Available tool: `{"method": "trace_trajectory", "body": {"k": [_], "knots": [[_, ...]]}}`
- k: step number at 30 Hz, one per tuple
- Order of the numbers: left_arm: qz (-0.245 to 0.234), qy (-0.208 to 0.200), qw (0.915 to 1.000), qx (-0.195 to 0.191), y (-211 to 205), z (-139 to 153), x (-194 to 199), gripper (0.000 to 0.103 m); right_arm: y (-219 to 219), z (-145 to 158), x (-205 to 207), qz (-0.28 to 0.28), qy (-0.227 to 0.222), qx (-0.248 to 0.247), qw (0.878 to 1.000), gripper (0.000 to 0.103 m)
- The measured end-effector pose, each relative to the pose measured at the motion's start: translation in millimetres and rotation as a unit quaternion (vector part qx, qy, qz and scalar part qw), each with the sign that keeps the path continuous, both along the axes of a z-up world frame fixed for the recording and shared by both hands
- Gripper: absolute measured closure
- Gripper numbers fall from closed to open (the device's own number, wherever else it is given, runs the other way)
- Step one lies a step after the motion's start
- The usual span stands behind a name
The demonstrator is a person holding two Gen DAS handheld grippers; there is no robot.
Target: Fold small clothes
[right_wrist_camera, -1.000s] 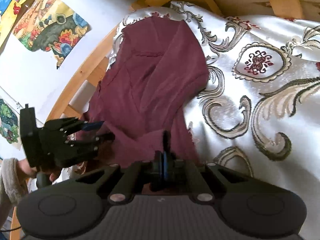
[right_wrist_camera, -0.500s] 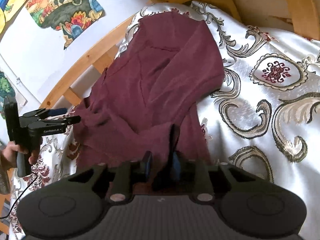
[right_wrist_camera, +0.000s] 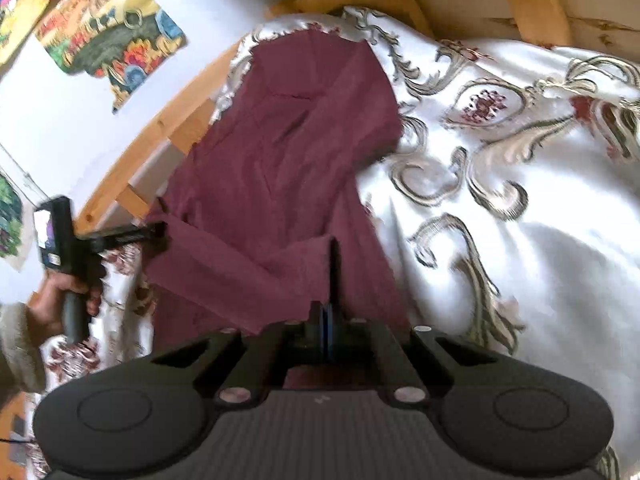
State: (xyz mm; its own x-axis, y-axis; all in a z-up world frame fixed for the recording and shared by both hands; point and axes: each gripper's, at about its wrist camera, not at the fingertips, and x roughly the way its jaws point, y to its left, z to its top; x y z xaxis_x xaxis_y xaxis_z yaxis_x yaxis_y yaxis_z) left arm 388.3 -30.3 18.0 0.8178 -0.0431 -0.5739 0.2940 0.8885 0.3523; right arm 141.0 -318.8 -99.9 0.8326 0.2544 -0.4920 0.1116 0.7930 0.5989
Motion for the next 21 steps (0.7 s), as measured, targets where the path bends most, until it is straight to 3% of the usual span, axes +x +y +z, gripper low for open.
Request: {"method": "trace_trajectory", "body": {"k": [4, 7, 9, 12, 16, 21], "knots": [[-0.005, -0.011, 0.9992, -0.039, 16.7, 10.6, -5.6, 0.022, 14.0, 12.0, 0.0, -0.021, -0.015, -0.102, 0.994, 0.089], [0.018, -0.018, 0.9977, -0.064, 28.8, 13.6, -4.1, 0.022, 24.5, 15.7, -3.7, -0.038, -0.041, -0.156, 0.986, 0.064], [0.031, -0.013, 0.9977, -0.059, 30.7, 9.4, 2.7, 0.022, 32.6, 14.5, -3.3, -0.042, -0.061, -0.177, 0.981, 0.056], [0.046, -0.015, 0.9982, -0.036, 26.7, 0.4, 13.3, 0.022, 46.5, 10.0, 5.7, -0.034, -0.067, -0.216, 0.974, 0.049], [0.071, -0.005, 0.9974, -0.015, 18.6, -11.9, 28.6, 0.02, 65.3, 1.2, 18.7, -0.029, -0.051, -0.285, 0.957, 0.049], [0.08, -0.008, 0.9968, -0.001, 12.6, -16.4, 29.1, 0.021, 71.2, 0.2, 14.8, -0.029, -0.056, -0.292, 0.954, 0.046]]}}
